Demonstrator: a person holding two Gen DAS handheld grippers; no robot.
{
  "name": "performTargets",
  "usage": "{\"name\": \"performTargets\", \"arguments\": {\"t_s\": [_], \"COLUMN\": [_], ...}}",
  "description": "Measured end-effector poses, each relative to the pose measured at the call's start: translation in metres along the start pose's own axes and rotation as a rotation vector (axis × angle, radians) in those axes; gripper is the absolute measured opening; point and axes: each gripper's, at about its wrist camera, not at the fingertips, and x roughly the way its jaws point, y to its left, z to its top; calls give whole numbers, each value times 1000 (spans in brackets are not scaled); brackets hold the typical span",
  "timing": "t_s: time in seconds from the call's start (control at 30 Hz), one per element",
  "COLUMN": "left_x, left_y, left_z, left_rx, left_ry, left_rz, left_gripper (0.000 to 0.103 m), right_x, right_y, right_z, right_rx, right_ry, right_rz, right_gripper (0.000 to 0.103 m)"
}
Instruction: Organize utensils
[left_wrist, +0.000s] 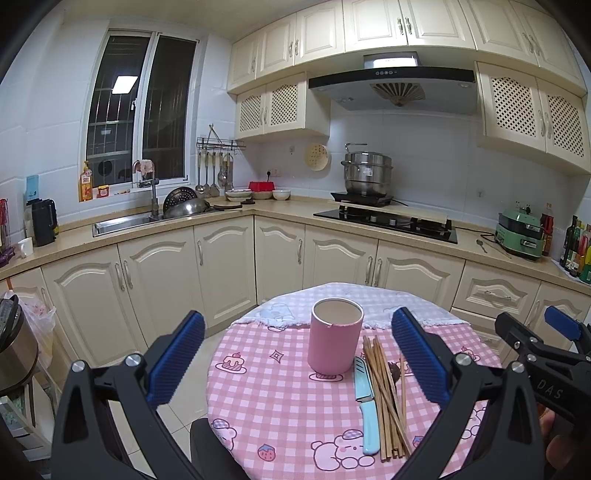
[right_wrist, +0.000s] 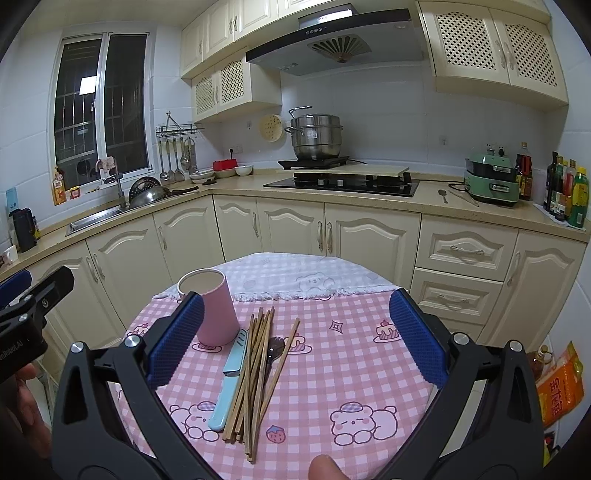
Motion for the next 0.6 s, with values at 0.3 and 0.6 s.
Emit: {"name": "performTargets", "arguments": {"t_s": [0.3, 0.6], "left_x": [3, 22], "left_y": [-3, -8], "left_z": [-2, -9], "left_rx": [9, 20], "left_ry": [12, 78], "left_rz": [-10, -19], "left_gripper": [99, 99], "right_x": [5, 23], "right_y": [1, -4], "right_z": [-3, -1], "right_rx": [-10, -13], "right_ry": [14, 66], "right_rz": [14, 34], "right_gripper": [98, 98]}}
